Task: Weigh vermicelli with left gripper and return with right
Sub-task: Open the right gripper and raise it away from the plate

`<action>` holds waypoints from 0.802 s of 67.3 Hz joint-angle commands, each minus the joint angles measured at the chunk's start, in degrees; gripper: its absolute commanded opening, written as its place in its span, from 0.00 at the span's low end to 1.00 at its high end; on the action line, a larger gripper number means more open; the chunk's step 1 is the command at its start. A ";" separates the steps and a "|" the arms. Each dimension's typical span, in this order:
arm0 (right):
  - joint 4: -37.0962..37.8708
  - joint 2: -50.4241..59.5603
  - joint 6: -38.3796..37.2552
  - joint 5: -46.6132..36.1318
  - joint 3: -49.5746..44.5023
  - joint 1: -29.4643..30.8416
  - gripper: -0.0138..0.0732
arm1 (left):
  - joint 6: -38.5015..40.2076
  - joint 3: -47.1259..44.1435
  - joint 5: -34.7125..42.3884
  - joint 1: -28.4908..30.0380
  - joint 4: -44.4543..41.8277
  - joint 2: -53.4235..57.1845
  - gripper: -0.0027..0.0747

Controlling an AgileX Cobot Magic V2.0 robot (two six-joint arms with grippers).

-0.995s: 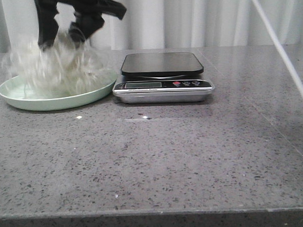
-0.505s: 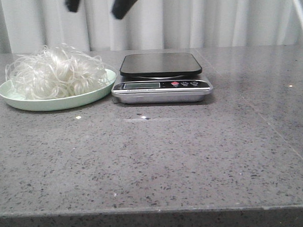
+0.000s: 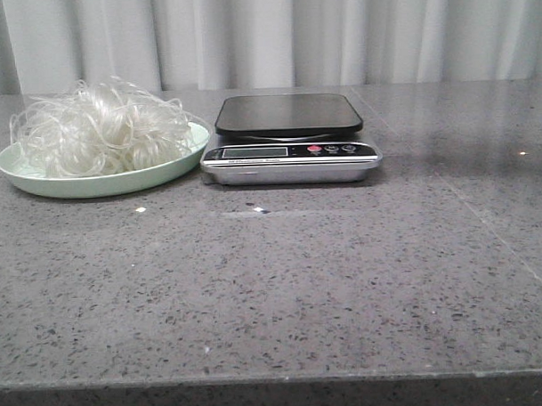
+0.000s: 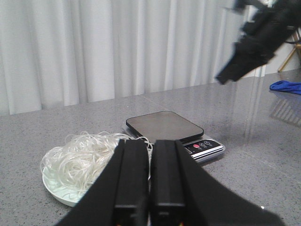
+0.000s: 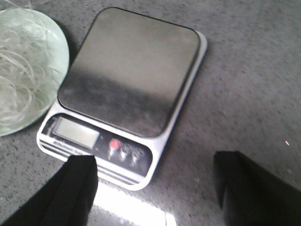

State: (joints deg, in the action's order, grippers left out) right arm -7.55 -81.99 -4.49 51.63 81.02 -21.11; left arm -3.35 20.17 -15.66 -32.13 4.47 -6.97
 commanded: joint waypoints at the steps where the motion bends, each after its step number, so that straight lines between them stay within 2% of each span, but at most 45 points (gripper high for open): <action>1: 0.63 12.16 0.50 -8.32 -9.39 2.72 0.85 | 0.28 1.46 4.81 -0.05 0.62 -0.55 0.20; 12: 1.82 28.44 0.50 -13.95 -22.80 4.97 0.85 | 0.28 1.46 4.81 -0.05 0.62 -0.55 0.20; 31: 5.86 54.57 0.50 -20.66 -38.17 4.97 0.85 | 0.28 1.46 4.81 -0.05 0.62 -0.55 0.20; 54: 7.55 77.70 0.50 -30.65 -55.87 4.97 0.85 | 0.28 1.46 4.86 -0.05 0.62 -0.55 0.20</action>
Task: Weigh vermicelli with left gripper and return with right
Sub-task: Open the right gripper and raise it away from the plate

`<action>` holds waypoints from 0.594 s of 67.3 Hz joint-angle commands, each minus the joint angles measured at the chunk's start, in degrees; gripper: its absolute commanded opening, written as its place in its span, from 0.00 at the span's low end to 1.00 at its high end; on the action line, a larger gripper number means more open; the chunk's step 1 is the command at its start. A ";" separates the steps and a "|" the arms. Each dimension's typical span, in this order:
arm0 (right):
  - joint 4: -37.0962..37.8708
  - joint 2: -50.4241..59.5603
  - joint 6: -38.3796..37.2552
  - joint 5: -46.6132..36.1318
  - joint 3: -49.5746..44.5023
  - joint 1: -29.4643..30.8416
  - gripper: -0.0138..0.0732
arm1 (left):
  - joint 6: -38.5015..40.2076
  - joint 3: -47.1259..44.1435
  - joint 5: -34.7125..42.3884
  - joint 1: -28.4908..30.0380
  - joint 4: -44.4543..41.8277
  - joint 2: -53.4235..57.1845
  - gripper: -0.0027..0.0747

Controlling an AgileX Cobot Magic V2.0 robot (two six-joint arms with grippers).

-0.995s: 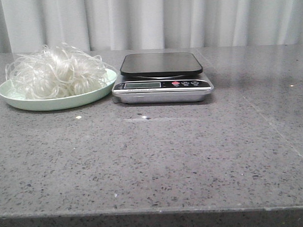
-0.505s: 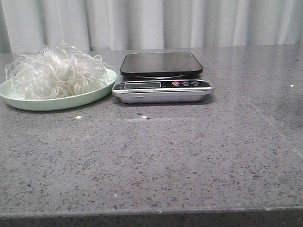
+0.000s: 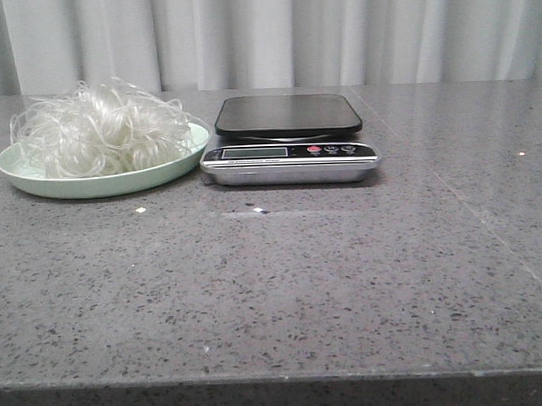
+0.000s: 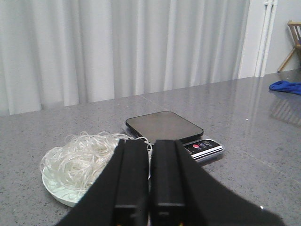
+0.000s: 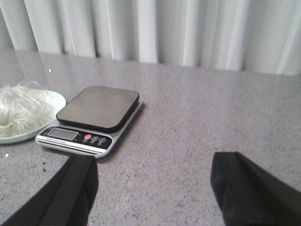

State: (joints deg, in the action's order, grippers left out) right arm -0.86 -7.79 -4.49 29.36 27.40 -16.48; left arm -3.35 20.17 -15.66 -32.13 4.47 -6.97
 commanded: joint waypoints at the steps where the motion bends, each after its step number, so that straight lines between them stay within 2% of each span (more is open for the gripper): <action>1: 0.86 3.98 0.50 -8.83 -2.83 0.34 0.85 | 0.28 1.46 4.86 -0.05 0.62 -0.55 0.20; 8: 0.86 6.05 0.50 -10.82 -6.41 0.34 0.84 | 0.28 1.46 4.86 -0.05 0.62 -0.55 0.20; 11: 0.86 6.04 0.50 -10.86 -7.03 0.34 0.79 | 0.28 1.46 4.86 -0.05 0.62 -0.55 0.20; 17: 0.86 6.04 0.50 -11.14 -7.62 0.34 0.59 | 0.28 1.46 4.86 -0.05 0.62 -0.55 0.20; 18: 0.86 6.04 0.50 -11.14 -7.62 0.34 0.53 | 0.28 1.46 4.86 -0.05 0.62 -0.55 0.20; 19: 0.86 6.04 0.50 -11.14 -7.62 0.34 0.51 | 0.28 1.46 4.86 -0.05 0.62 -0.55 0.20; 20: 0.86 6.04 0.50 -11.35 -7.62 0.34 0.42 | 0.28 1.46 4.86 -0.05 0.62 -0.55 0.20; 21: 0.86 6.04 0.50 -11.41 -7.62 0.34 0.42 | 0.28 1.46 4.86 -0.05 0.62 -0.55 0.20; 22: 0.86 6.04 0.50 -11.42 -7.62 0.34 0.34 | 0.28 1.46 4.86 -0.05 0.62 -0.55 0.20; 24: 0.86 6.04 0.44 -11.42 -7.62 0.34 0.30 | 0.28 1.46 4.86 -0.05 0.62 -0.55 0.20; 30: 0.86 6.04 0.44 -11.35 -7.62 0.34 0.36 | 0.28 1.46 4.86 -0.05 0.62 -0.55 0.20; 40: 0.86 6.04 0.44 -11.35 -7.62 0.34 0.35 | 0.28 1.46 4.86 -0.05 0.62 -0.55 0.20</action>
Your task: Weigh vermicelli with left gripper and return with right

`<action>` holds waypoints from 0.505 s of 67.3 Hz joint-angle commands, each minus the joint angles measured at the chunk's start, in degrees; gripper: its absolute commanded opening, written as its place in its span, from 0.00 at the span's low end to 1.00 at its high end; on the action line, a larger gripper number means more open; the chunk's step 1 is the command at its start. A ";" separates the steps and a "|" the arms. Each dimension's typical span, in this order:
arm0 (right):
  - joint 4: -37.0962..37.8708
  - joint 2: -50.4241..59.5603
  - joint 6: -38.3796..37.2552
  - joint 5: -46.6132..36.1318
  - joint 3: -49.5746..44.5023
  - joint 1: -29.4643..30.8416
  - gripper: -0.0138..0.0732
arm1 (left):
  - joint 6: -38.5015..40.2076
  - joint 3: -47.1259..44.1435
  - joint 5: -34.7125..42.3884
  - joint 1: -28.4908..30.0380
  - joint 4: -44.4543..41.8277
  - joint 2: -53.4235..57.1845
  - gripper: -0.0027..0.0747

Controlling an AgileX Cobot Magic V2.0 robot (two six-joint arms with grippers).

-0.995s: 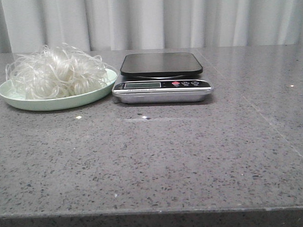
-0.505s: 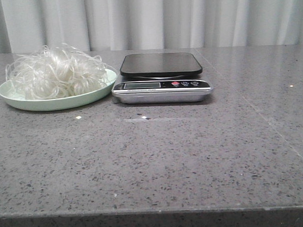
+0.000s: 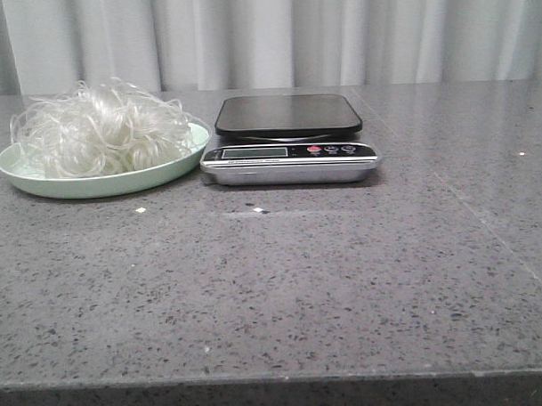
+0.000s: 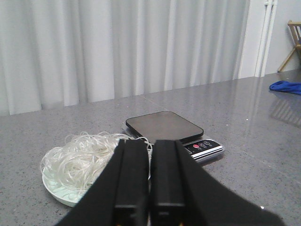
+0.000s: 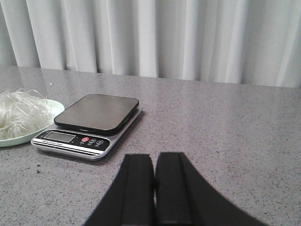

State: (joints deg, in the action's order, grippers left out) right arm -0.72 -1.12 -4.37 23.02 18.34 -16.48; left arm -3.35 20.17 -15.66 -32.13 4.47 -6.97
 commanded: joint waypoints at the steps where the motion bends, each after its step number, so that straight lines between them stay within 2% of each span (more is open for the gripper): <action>1: 0.72 -0.62 0.31 -5.01 1.43 0.34 0.35 | 0.28 1.46 4.86 -0.05 0.62 -0.55 0.20; 26: 0.72 -0.62 0.31 -5.06 1.43 0.34 0.35 | 0.28 -0.07 5.65 -0.05 0.52 -0.55 0.20; 34: 0.72 -0.62 0.31 -5.06 1.43 0.34 0.35 | 0.28 -3.87 5.82 2.50 0.52 -0.55 0.20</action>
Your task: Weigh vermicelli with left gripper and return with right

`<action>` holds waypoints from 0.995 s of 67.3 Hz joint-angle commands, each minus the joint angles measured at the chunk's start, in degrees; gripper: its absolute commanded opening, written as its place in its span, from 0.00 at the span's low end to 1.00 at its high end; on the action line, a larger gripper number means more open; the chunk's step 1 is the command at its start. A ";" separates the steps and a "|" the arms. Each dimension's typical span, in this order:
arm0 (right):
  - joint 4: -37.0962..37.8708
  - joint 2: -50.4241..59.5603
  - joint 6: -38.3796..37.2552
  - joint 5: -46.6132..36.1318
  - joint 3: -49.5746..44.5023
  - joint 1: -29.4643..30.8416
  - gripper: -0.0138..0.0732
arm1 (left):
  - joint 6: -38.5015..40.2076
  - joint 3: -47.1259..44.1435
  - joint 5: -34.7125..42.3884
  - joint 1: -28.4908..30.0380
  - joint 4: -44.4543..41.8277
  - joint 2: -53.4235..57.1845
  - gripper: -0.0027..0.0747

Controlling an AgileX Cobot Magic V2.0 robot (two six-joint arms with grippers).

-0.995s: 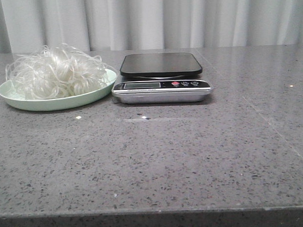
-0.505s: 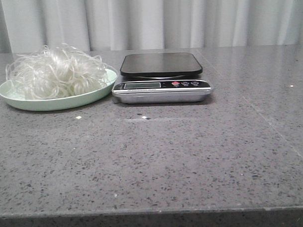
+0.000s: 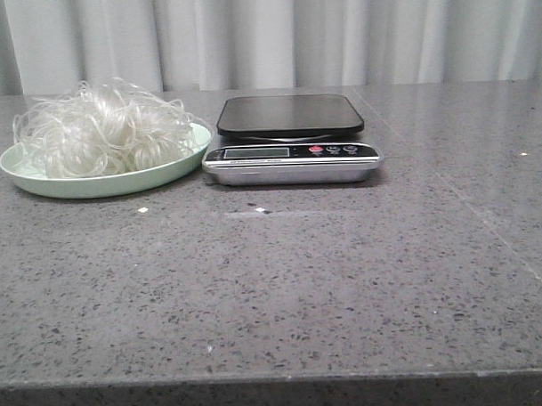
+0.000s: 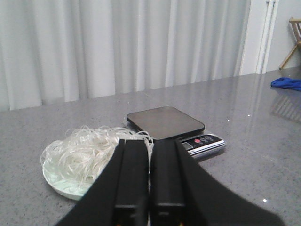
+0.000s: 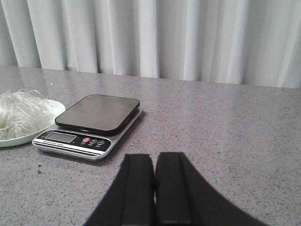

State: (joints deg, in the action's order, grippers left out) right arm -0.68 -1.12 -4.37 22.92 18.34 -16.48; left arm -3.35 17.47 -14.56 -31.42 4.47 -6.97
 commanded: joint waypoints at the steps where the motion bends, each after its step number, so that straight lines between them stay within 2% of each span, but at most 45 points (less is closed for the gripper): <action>1: 0.68 -0.62 0.31 -4.97 1.43 0.34 0.35 | 0.28 -1.72 5.03 2.69 0.39 -0.55 0.20; 14: 0.68 -0.62 0.31 -4.97 1.43 0.34 0.35 | 0.28 -10.71 14.56 15.68 -1.73 -0.16 0.20; 23: 0.68 -0.62 0.31 -4.97 1.43 0.34 0.35 | 0.28 -15.63 19.46 21.26 -4.47 3.72 0.20; 29: 0.68 -0.62 0.31 -4.97 1.43 0.34 0.35 | 0.28 -18.10 19.60 24.42 -4.47 6.41 0.20; 33: 0.68 -0.62 0.31 -4.97 1.43 0.34 0.35 | 0.28 -17.99 16.79 26.98 -4.47 8.02 0.20; 40: 0.68 -0.62 0.31 -4.97 1.43 0.34 0.35 | 0.28 -17.99 17.81 30.79 -4.47 8.48 0.20; 67: 0.68 -0.62 0.31 -4.97 1.43 0.34 0.35 | 0.28 -17.99 18.29 31.46 -4.47 8.48 0.20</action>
State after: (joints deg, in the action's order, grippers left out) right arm -0.68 -1.07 -4.37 22.92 18.34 -16.38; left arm -3.35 -0.17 -1.07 0.19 0.00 0.20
